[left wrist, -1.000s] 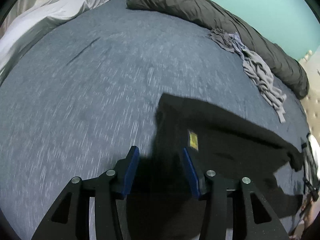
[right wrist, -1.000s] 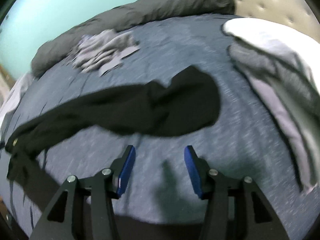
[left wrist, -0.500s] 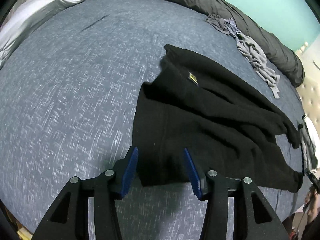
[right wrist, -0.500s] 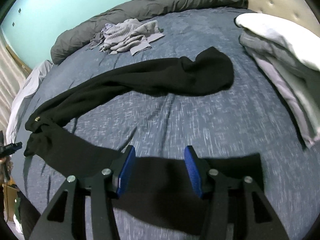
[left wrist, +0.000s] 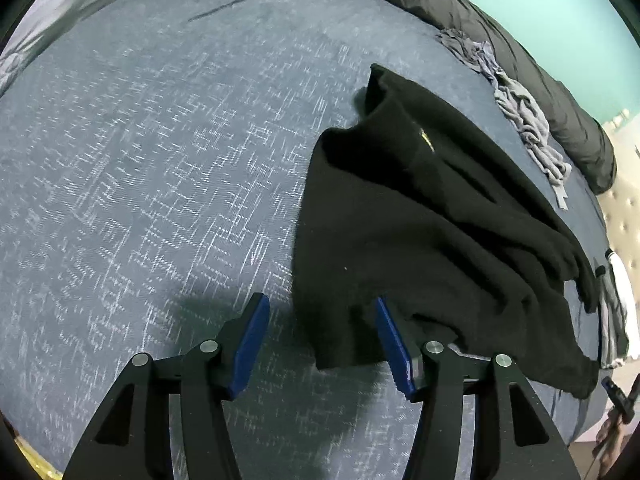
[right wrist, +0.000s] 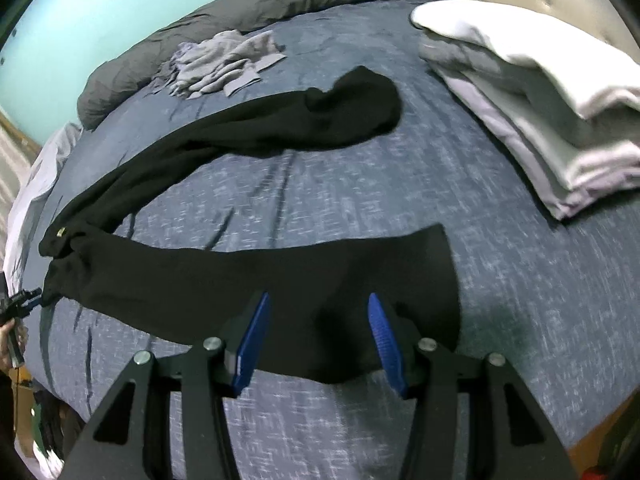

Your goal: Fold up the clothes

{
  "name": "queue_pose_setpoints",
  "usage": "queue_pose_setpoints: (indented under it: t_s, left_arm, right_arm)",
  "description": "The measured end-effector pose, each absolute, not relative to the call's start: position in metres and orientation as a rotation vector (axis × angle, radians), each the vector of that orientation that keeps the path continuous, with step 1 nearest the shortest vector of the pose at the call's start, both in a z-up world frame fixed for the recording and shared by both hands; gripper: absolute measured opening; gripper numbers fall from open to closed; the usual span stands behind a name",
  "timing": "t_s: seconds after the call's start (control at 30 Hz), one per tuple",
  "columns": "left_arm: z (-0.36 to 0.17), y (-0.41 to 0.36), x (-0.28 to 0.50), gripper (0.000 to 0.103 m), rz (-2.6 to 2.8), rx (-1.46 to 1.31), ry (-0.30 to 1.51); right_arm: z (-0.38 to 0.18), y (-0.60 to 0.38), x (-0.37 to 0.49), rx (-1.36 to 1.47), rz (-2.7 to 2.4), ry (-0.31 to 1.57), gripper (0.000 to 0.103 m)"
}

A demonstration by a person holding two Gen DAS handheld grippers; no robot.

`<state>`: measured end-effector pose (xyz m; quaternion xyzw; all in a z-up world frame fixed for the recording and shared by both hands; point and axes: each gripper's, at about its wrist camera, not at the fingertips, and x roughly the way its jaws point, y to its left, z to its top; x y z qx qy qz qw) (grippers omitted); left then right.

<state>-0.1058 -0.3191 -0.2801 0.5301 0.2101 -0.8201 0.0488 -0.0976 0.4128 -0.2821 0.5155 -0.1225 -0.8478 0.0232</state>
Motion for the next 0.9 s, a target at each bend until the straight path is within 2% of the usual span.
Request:
queue_pose_setpoints:
  t_s: [0.23,0.3,0.37,0.47,0.57,0.9]
  left_arm:
    - [-0.297,-0.32,-0.118,0.057,-2.527,1.643,0.679]
    - [-0.298,-0.32,-0.121,0.039,-2.536,1.638,0.689]
    - [-0.297,-0.319,-0.123,0.032,-2.537,1.635,0.688]
    - [-0.293,-0.317,-0.124,0.013,-2.567,1.625,0.668]
    - [-0.284,-0.318,-0.12,0.005,-2.606,1.608,0.646]
    - [-0.255,-0.32,-0.111,0.003,-2.695,1.554,0.576]
  right_arm:
    - [-0.29,0.394,-0.113,1.637,-2.547,-0.334,0.052]
    - [-0.296,0.386,-0.12,1.654,-2.524,-0.329,0.052]
    - [-0.303,0.38,-0.127,1.676,-2.488,-0.338,0.052]
    - [-0.314,0.369,-0.135,1.709,-2.455,-0.313,0.052]
    - [-0.324,0.359,-0.141,1.73,-2.431,-0.305,0.052]
    - [-0.341,0.342,-0.153,1.779,-2.402,-0.302,0.052]
